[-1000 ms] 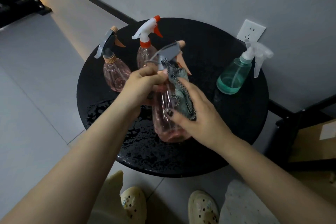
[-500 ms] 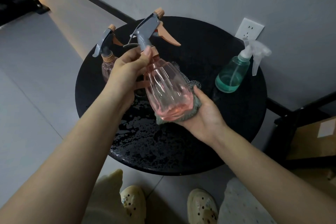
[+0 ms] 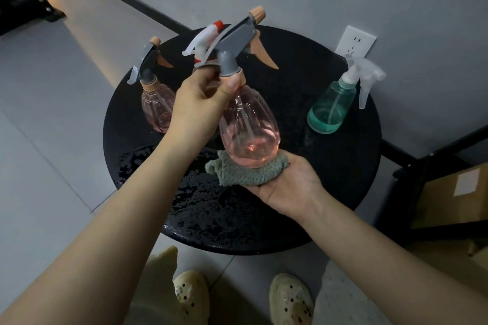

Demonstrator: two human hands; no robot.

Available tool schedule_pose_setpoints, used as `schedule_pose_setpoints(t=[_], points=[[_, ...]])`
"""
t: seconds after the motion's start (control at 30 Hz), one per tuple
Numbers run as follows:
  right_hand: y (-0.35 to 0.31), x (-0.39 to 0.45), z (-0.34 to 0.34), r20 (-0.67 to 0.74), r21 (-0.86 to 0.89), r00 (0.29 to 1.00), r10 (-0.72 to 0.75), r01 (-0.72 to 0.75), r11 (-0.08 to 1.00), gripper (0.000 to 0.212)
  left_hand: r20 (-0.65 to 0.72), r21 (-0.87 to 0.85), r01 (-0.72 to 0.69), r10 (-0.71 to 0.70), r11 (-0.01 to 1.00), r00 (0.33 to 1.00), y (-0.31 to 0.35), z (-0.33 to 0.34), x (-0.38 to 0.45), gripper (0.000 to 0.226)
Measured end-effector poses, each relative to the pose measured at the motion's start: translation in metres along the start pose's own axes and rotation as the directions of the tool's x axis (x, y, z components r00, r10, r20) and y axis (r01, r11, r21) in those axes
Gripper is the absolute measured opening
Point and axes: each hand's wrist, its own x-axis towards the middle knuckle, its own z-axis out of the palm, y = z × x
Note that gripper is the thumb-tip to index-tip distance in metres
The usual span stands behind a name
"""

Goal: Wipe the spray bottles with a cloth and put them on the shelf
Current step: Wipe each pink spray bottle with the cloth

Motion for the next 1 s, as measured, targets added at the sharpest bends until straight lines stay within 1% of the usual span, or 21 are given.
schedule_pose_setpoints(t=[0.1, 0.23, 0.33, 0.43, 0.5, 0.7, 0.87, 0.93, 0.97, 1.0], points=[[-0.008, -0.002, -0.007, -0.064, 0.013, 0.997, -0.037, 0.038, 0.999, 0.045, 0.000, 0.040, -0.017, 0.017, 0.999, 1.000, -0.003, 0.007, 0.004, 0.022], [-0.021, -0.007, -0.010, -0.175, 0.013, 0.974, -0.142, 0.147, 0.989, 0.039, -0.029, 0.085, -0.012, 0.014, 0.996, 0.999, -0.012, 0.019, 0.015, 0.018], [-0.033, -0.008, -0.011, -0.266, -0.031, 0.936, -0.229, 0.229, 0.973, 0.031, -0.048, 0.099, 0.002, 0.003, 0.995, 0.999, -0.022, 0.033, 0.026, 0.024], [-0.042, -0.007, -0.016, -0.317, -0.133, 0.899, -0.303, 0.274, 0.952, 0.028, -0.041, 0.080, 0.014, -0.011, 0.997, 0.999, -0.032, 0.054, 0.042, 0.029], [-0.049, -0.007, -0.020, -0.334, -0.167, 0.879, -0.339, 0.299, 0.940, 0.027, -0.029, 0.068, 0.014, -0.012, 0.998, 1.000, -0.037, 0.071, 0.056, 0.031], [-0.071, -0.008, -0.031, -0.352, -0.152, 0.855, -0.381, 0.349, 0.925, 0.028, 0.045, 0.005, -0.002, 0.002, 1.000, 0.999, -0.049, 0.123, 0.087, 0.027], [-0.081, -0.005, -0.039, -0.342, -0.213, 0.850, -0.401, 0.345, 0.914, 0.025, 0.058, 0.032, -0.024, 0.022, 0.999, 0.998, -0.052, 0.150, 0.105, 0.024], [-0.080, -0.002, -0.041, -0.330, -0.294, 0.839, -0.433, 0.345, 0.891, 0.022, 0.065, 0.044, -0.019, 0.016, 0.999, 0.998, -0.055, 0.153, 0.108, 0.024], [-0.079, 0.000, -0.042, -0.322, -0.374, 0.818, -0.477, 0.353, 0.858, 0.020, 0.064, 0.044, -0.016, 0.013, 0.999, 0.998, -0.057, 0.154, 0.109, 0.025], [-0.077, 0.002, -0.043, -0.307, -0.481, 0.784, -0.539, 0.361, 0.799, 0.017, 0.063, 0.040, -0.020, 0.017, 0.999, 0.998, -0.059, 0.154, 0.110, 0.025]])
